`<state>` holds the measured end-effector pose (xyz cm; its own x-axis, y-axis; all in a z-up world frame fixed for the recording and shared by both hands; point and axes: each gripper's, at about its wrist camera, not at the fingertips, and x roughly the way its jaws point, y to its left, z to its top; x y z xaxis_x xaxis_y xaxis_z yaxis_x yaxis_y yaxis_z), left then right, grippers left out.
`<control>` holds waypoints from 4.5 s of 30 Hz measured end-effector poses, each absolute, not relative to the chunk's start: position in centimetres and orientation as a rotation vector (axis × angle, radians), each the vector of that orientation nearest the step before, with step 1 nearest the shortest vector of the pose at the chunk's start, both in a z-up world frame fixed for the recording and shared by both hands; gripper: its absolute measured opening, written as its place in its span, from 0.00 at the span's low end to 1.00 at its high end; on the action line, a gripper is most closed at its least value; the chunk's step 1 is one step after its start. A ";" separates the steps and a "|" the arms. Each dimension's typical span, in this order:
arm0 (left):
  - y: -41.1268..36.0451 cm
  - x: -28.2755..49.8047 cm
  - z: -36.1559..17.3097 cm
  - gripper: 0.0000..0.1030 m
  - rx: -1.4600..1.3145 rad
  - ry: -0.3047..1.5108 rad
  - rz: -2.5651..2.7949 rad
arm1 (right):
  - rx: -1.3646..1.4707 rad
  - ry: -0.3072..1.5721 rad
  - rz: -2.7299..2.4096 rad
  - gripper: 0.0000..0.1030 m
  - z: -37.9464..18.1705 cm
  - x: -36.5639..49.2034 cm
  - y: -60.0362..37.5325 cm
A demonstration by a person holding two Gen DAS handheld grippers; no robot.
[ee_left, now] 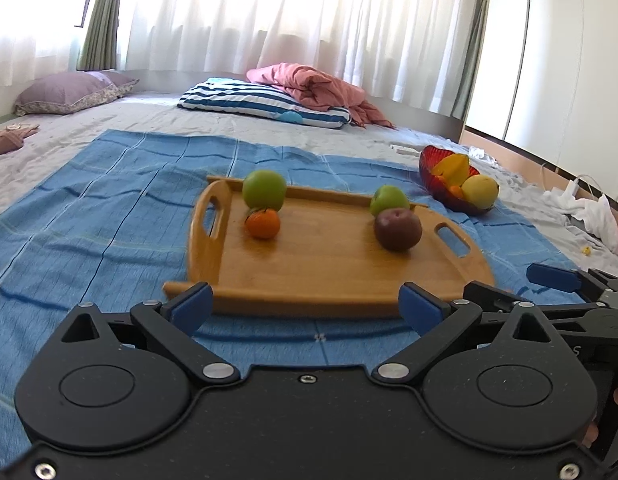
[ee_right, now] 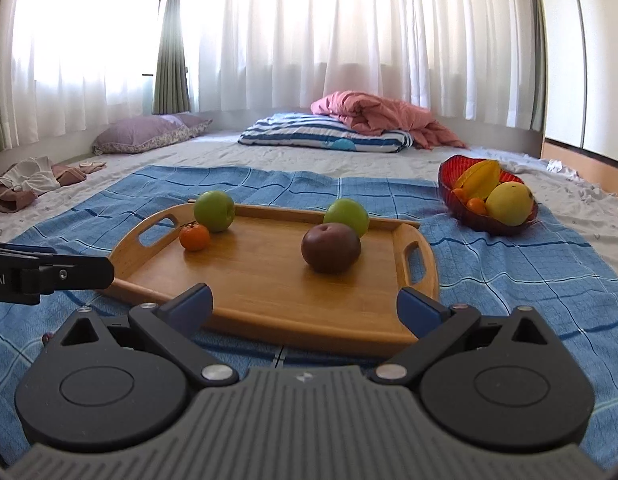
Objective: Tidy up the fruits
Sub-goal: 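Withdraw both open tools from the tray toward the loose fruits, then grasp a dark red date with the left tool while the right tool grasps a large orange, then carry the date and orange over the tray with both tools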
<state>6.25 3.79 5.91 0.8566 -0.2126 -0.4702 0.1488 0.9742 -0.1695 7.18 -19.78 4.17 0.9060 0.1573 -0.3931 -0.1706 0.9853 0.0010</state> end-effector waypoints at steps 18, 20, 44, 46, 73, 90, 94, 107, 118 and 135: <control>3.9 1.7 2.5 0.97 -0.033 0.501 -0.147 | 0.024 0.310 0.161 1.00 -0.3 1.2 -18.0; 3.7 1.4 2.4 0.97 -0.021 0.494 -0.145 | 0.017 0.304 0.129 1.00 -0.7 0.9 -17.8; 4.0 1.7 1.1 0.31 -0.056 0.580 -0.155 | -0.035 0.301 0.241 0.70 -1.3 -0.4 -14.6; 4.0 2.0 1.1 0.31 -0.063 0.580 -0.152 | -0.037 0.305 0.248 0.69 -1.4 -0.3 -14.3; 3.2 3.1 0.5 0.17 -0.031 0.562 -0.118 | -0.025 0.351 0.264 0.54 -2.0 1.5 -13.5; 3.3 5.6 4.3 0.17 -0.055 0.490 -0.149 | 0.039 0.266 0.256 0.53 1.1 1.7 -14.7; 3.6 7.1 5.4 0.17 -0.072 0.476 -0.155 | 0.078 0.263 0.215 0.53 2.1 3.0 -16.0; 3.8 13.4 6.3 0.17 -0.099 0.487 -0.152 | 0.130 0.291 0.086 0.53 3.7 8.8 -20.5; 4.0 17.8 4.6 0.17 -0.106 0.539 -0.134 | 0.158 0.387 0.004 0.54 2.0 13.8 -22.5; 4.2 22.0 1.7 0.17 -0.088 0.602 -0.094 | 0.132 0.508 -0.041 0.54 0.3 18.1 -23.1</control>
